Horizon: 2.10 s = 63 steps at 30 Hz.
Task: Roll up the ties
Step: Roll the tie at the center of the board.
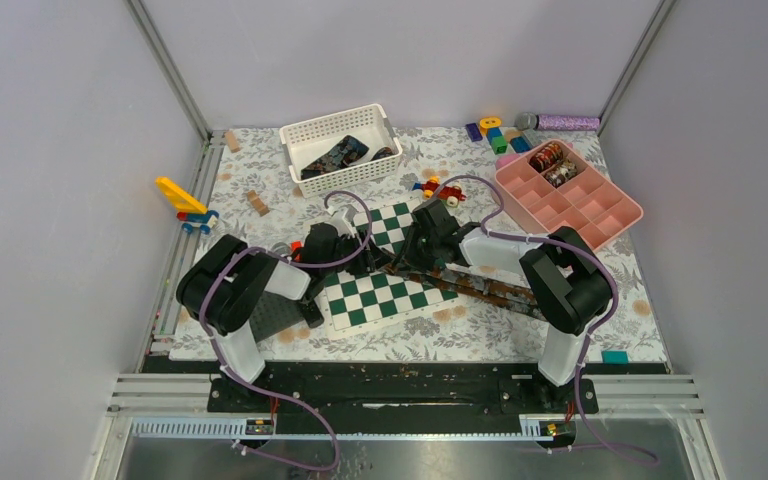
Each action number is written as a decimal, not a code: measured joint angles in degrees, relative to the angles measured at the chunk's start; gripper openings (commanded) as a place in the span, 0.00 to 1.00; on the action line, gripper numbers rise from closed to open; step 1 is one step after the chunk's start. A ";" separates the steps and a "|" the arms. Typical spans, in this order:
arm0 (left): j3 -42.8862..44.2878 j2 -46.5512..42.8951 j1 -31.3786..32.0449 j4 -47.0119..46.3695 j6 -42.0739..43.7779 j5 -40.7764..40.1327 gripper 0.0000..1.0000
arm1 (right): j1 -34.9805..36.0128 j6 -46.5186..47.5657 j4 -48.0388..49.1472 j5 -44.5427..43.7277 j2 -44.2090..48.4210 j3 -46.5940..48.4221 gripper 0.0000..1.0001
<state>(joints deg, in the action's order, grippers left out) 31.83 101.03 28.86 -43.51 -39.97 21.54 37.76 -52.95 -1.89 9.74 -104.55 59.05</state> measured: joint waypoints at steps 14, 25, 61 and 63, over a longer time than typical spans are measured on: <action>0.39 0.72 0.17 0.17 -0.35 0.26 0.35 | 0.00 0.52 -0.22 -0.13 0.15 -0.07 0.33; 2.12 -2.60 1.09 8.11 -0.20 -2.29 0.34 | -0.63 7.39 -4.96 -4.96 18.34 -1.53 0.39; 8.98 -8.83 6.19 27.82 5.42 -16.04 0.34 | -5.14 10.49 -3.50 -3.13 8.79 -6.58 0.43; 8.96 -8.83 6.23 27.82 5.42 -16.06 0.34 | -5.07 10.49 -3.50 -2.82 8.09 -5.84 0.46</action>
<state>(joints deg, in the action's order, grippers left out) 40.80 92.20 35.09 -15.68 -34.54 5.48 32.69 -42.46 -5.39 6.92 -96.47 53.21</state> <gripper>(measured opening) 0.341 0.427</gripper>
